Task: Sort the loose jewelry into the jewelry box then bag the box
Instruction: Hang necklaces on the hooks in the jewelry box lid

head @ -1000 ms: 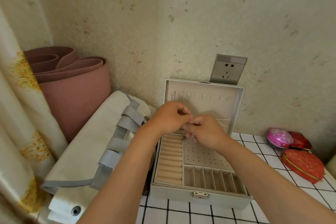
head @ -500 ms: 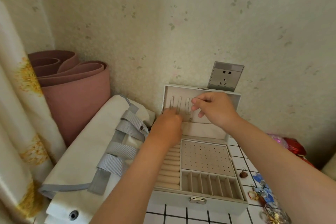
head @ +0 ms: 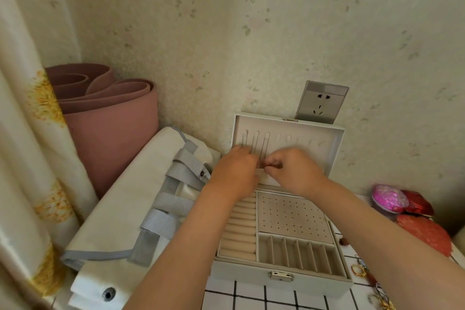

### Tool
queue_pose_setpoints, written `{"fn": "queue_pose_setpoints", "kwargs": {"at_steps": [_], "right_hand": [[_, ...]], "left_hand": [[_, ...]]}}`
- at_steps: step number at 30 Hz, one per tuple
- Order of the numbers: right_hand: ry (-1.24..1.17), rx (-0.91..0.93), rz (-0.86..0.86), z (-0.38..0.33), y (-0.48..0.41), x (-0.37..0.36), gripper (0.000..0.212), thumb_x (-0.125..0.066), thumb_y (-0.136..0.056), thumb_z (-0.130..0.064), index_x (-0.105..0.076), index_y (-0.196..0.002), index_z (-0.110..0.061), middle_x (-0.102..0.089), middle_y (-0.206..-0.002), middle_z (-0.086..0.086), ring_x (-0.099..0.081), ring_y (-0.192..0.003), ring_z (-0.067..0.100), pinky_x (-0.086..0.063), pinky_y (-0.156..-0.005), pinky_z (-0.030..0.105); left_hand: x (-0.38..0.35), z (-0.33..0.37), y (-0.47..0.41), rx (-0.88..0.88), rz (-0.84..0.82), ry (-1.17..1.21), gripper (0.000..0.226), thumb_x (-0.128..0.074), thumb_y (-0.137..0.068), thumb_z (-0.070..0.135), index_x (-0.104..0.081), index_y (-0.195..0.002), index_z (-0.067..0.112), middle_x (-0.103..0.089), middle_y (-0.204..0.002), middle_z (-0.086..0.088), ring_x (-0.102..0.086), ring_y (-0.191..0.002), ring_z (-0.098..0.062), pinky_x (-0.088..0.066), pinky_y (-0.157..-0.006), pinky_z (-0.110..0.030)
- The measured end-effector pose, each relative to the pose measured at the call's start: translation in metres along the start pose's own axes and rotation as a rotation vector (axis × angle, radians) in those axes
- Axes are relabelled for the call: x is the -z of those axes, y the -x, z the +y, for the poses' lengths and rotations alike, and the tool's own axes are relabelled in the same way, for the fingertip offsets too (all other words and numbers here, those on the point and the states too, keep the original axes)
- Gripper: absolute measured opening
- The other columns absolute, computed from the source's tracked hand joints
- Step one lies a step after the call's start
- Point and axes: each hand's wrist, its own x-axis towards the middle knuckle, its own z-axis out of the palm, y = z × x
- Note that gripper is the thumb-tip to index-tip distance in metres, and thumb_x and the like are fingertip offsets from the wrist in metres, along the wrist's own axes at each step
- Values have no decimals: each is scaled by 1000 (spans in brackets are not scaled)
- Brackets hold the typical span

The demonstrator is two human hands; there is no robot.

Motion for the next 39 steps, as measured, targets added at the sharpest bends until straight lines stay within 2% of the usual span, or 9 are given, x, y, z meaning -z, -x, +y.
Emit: {"fn": "queue_pose_setpoints", "kwargs": {"at_steps": [5, 9, 14, 17, 20, 22, 27, 34, 39], "right_hand": [[99, 23, -95, -2, 9, 0, 19, -68, -88, -23, -74, -105, -30, -71, -99, -9, -65, -94, 13, -54, -85, 41], [63, 12, -29, -5, 25, 16, 33, -68, -91, -24, -68, -124, -28, -67, -124, -10, -59, -117, 9, -47, -103, 33], [-48, -32, 16, -5, 65, 42, 28, -71, -91, -28, -69, -118, -31, -67, -103, -16, -64, -95, 4, -50, -93, 28], [-100, -54, 0, -3, 101, 55, 22, -72, -90, -29, -71, -112, -34, -65, -98, -17, -61, -77, -3, -49, -78, 23], [-91, -84, -31, 0, 138, 63, 14, -72, -89, -30, -71, -102, -37, -66, -97, -16, -60, -77, -6, -43, -69, 14], [-95, -115, -63, 6, 167, 67, 11, -72, -89, -29, -72, -98, -36, -66, -94, -15, -60, -65, -11, -41, -61, 11], [-128, -199, -181, 30, 228, 61, 12, -71, -90, -23, -73, -100, -28, -68, -91, -8, -61, -53, -3, -48, -52, 17], [47, -222, -338, 60, 275, 44, 17, -71, -88, -28, -73, -104, -32, -68, -95, -10, -64, -86, 4, -52, -75, 20], [143, -218, -320, 70, 281, 36, 21, -63, -94, -29, -67, -114, -35, -64, -99, -13, -62, -93, 10, -52, -85, 29]], "left_hand": [[1, 2, 1, -3, -13, -3, 29, -59, -91, 23, -62, -117, 12, -52, -117, -7, -42, -119, -23, -46, -92, -38], [9, 13, 7, 10, -43, 2, 39, -59, -91, 29, -57, -128, 14, -52, -122, -6, -41, -120, -22, -46, -94, -39], [24, 46, 27, -33, -58, 70, 43, -57, -94, 30, -52, -135, 19, -54, -125, -2, -43, -120, -20, -46, -93, -39], [25, 71, 53, -50, -50, 154, 36, -57, -94, 30, -56, -128, 21, -56, -115, 1, -47, -112, -16, -47, -90, -37], [19, 92, 83, -73, -49, 193, 26, -57, -94, 30, -59, -119, 24, -55, -103, 6, -48, -98, -11, -46, -81, -30], [14, 108, 102, -89, -69, 217, 19, -57, -93, 29, -61, -112, 26, -56, -95, 8, -49, -89, -9, -48, -78, -30], [-2, 143, 139, -132, -177, 287, 14, -56, -94, 28, -64, -106, 28, -59, -91, 11, -53, -79, -5, -43, -66, -20], [-35, 177, 162, -123, -356, 257, 13, -61, -92, 30, -69, -101, 26, -66, -94, 8, -58, -82, -9, -53, -76, -29], [-59, 191, 168, -27, -363, 267, 16, -64, -91, 36, -69, -99, 24, -63, -91, 8, -57, -83, -10, -51, -74, -28]]}}
